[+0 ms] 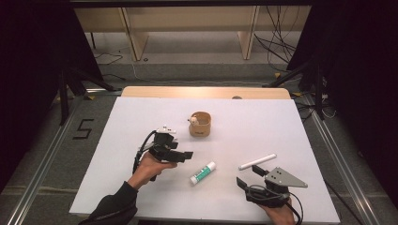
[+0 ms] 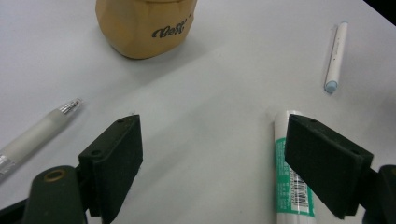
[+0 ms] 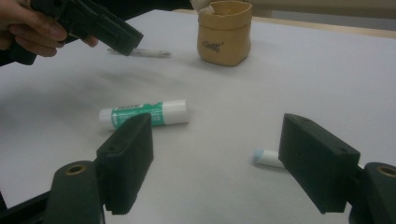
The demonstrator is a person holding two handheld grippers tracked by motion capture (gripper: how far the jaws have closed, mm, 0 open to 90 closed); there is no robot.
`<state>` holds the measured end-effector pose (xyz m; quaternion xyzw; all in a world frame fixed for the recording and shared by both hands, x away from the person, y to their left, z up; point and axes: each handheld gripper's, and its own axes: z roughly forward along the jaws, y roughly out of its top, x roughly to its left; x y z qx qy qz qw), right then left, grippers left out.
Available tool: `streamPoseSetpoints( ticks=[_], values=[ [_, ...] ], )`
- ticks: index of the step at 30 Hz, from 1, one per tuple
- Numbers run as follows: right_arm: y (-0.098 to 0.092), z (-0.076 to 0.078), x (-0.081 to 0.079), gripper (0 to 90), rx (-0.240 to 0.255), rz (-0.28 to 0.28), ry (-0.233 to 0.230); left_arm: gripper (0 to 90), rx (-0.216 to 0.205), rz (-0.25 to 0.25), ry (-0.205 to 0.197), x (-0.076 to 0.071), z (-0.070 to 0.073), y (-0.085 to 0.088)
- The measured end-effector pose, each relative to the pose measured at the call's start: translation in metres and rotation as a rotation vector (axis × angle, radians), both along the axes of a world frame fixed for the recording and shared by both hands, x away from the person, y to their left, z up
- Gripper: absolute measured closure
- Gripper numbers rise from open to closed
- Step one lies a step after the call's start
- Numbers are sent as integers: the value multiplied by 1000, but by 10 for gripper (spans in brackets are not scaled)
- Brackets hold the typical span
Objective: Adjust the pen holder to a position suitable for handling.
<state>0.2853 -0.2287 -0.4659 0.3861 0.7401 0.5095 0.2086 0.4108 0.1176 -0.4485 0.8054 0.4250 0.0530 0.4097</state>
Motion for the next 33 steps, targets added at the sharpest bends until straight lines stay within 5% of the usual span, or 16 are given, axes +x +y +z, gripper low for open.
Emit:
streamPoseSetpoints(
  ticks=[33],
  values=[
    [1,-2,1,271,-1,-2,8,161,97,-116,-20,-42,-10,-21]
  ],
)
